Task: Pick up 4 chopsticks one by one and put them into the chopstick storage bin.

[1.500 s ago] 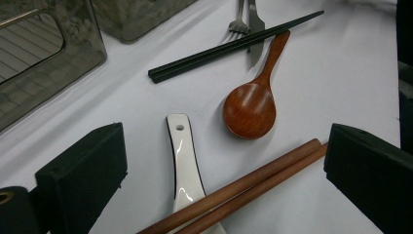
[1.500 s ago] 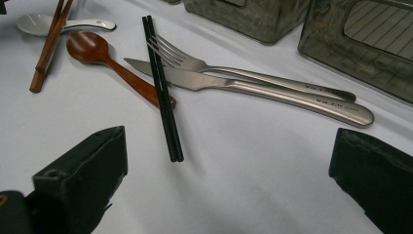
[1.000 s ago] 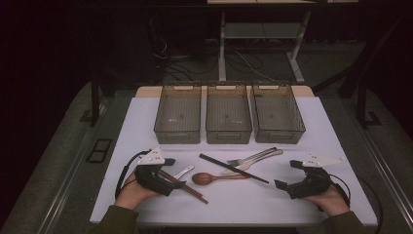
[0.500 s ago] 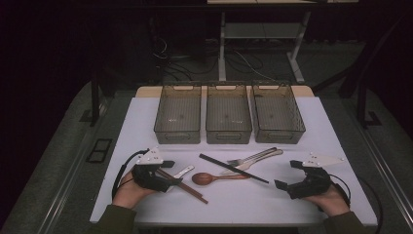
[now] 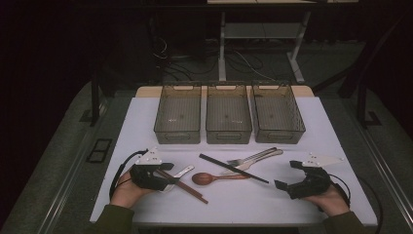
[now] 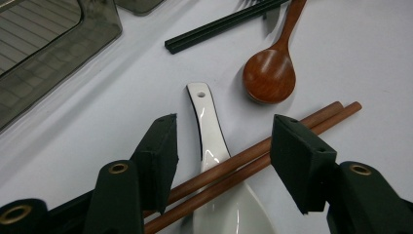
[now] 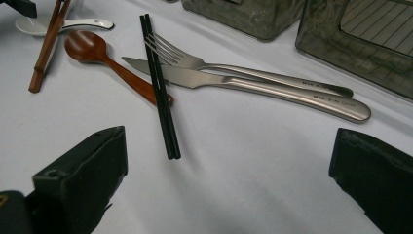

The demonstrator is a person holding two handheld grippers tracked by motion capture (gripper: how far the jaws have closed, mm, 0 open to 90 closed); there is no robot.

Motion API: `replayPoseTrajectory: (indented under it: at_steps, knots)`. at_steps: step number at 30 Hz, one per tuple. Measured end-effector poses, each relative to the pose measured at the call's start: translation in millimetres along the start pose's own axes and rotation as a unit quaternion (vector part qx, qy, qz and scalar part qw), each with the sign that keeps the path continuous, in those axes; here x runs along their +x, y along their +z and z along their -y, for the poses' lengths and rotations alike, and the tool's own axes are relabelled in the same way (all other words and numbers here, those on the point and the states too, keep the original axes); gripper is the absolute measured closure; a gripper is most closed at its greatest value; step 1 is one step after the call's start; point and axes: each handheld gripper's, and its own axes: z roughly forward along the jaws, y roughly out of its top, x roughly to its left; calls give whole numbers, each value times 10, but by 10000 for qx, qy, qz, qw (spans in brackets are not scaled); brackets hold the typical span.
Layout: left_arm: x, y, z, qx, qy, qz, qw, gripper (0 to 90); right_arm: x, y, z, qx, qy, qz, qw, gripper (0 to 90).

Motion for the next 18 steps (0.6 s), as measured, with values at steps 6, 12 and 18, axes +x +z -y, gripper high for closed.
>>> replayPoseTrajectory:
  at_steps: [6,12,18]
  knots:
    - [-11,19,-3,57,85,45,9999,427,2,4,2,26,-7,-5,10000,5]
    - [-80,73,-26,121,233,219,9994,455,-2,8,2,34,-9,-3,10000,5]
    - [-171,141,-78,236,495,432,9976,481,-1,9,2,36,-12,-12,10000,5]
